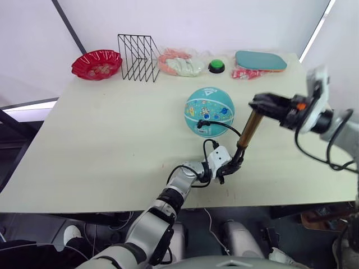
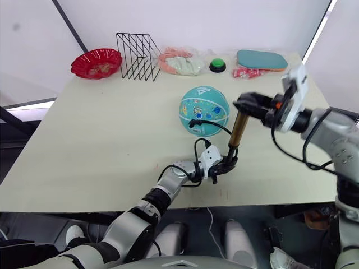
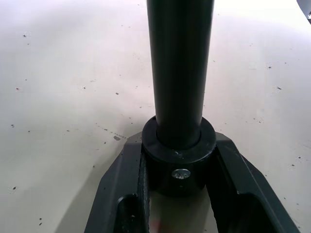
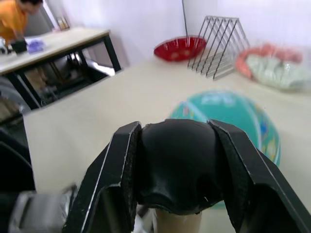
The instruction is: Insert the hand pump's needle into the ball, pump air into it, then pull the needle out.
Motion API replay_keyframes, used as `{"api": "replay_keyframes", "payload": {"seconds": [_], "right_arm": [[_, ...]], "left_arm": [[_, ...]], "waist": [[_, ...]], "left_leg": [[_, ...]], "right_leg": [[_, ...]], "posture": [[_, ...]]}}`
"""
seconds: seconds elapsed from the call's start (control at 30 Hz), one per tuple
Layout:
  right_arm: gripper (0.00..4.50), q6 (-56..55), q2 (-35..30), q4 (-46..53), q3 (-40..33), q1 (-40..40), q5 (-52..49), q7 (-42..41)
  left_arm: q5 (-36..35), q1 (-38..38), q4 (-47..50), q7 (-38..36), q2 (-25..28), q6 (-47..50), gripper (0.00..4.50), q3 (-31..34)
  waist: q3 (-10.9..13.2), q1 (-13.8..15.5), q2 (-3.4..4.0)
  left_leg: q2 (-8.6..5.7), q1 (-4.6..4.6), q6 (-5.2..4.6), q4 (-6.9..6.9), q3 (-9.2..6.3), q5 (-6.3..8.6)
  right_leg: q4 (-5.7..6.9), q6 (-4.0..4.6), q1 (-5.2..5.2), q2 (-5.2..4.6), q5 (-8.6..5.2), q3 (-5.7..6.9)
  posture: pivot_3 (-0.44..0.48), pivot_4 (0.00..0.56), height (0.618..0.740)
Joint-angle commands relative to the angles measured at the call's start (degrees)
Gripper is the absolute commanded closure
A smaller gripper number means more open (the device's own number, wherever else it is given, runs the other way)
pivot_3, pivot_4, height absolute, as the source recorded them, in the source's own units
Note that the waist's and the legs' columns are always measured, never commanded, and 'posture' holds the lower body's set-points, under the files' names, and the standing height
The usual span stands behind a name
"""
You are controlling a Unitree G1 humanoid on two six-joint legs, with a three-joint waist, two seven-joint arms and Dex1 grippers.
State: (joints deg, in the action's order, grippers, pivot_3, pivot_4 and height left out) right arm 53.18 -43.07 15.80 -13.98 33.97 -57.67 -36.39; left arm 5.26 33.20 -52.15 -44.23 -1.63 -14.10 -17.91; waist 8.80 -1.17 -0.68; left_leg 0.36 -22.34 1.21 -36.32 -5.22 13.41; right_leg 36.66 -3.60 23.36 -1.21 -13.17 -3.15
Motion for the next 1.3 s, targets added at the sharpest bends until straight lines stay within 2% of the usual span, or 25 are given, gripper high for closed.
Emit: {"api": "replay_keyframes", "payload": {"seconds": [0.03,0.2,0.43,0.63,0.77,0.93,1.17,1.3], "right_arm": [[2.86,1.0,-1.1,2.1,-7.4,5.3,-6.5,4.3],[2.86,1.2,-0.9,3.4,-5.6,2.3,-6.0,4.5],[2.86,-6.0,1.3,5.7,7.7,-11.5,7.3,-0.6],[2.86,-13.4,5.4,-3.6,18.5,-17.9,18.0,-4.6],[2.86,-17.5,7.6,-8.8,21.5,-18.9,23.0,-6.7],[2.86,-18.0,8.2,-9.0,19.2,-16.3,23.2,-8.1],[2.86,-13.1,4.4,-2.0,9.3,-11.1,15.7,-7.8],[2.86,-6.6,-0.2,2.5,1.3,-7.1,7.5,-6.5]], "left_arm": [[1.8,-3.0,-3.7,-0.7,0.8,2.1,3.44,-1.4],[1.8,-3.1,-3.6,-0.7,0.7,2.0,3.44,-1.4],[1.9,-4.1,-2.4,-0.7,1.0,2.3,3.44,-1.5],[2.0,-4.8,-1.4,-0.6,1.3,2.6,3.44,-1.8],[2.1,-4.8,-1.1,-0.5,1.3,2.8,3.44,-1.8],[2.2,-4.2,-1.8,-0.3,1.1,2.9,3.44,-1.6],[2.2,-3.0,-3.2,-0.3,0.9,2.7,3.44,-1.4],[2.2,-3.0,-3.5,-0.6,0.9,2.5,3.44,-1.2]], "waist": [[0.0,0.1,-0.03],[0.0,0.2,-0.01],[-0.4,-0.2,-0.22],[-0.7,-1.1,-0.36],[-1.0,-1.1,-0.46],[-1.1,-1.1,-0.46],[-0.7,-0.6,-0.31],[-0.3,0.1,-0.01]], "left_leg": [[0.01,0.0,0.0,0.0,-0.01,0.0],[0.01,-0.12,0.0,0.0,0.01,0.0],[0.1,0.08,-0.02,0.01,0.02,0.02],[0.18,0.54,-0.05,0.05,0.05,0.04],[0.19,0.6,-0.05,0.09,0.04,0.05],[0.2,0.65,-0.05,0.09,0.01,0.06],[0.12,0.51,-0.05,0.07,-0.04,0.05],[0.0,0.28,-0.06,0.06,0.0,0.05]], "right_leg": [[0.0,0.01,0.0,0.01,0.0,0.01],[0.0,0.0,0.1,0.02,0.0,-0.01],[0.02,-0.01,-0.03,0.12,-0.01,-0.01],[0.01,0.23,-0.36,0.15,-0.16,0.01],[-0.01,0.25,-0.46,0.17,-0.17,0.02],[-0.01,0.25,-0.5,0.18,-0.17,0.05],[-0.03,0.26,-0.44,0.1,-0.18,0.07],[-0.06,0.24,-0.25,0.0,-0.16,0.01]], "posture": [[0.0,0.15,0.74],[0.0,0.15,0.74],[0.0,0.15,0.74],[0.0,0.15,0.74],[0.0,0.15,0.74],[0.0,0.15,0.74],[0.0,0.15,0.74],[0.0,0.15,0.74]]}}
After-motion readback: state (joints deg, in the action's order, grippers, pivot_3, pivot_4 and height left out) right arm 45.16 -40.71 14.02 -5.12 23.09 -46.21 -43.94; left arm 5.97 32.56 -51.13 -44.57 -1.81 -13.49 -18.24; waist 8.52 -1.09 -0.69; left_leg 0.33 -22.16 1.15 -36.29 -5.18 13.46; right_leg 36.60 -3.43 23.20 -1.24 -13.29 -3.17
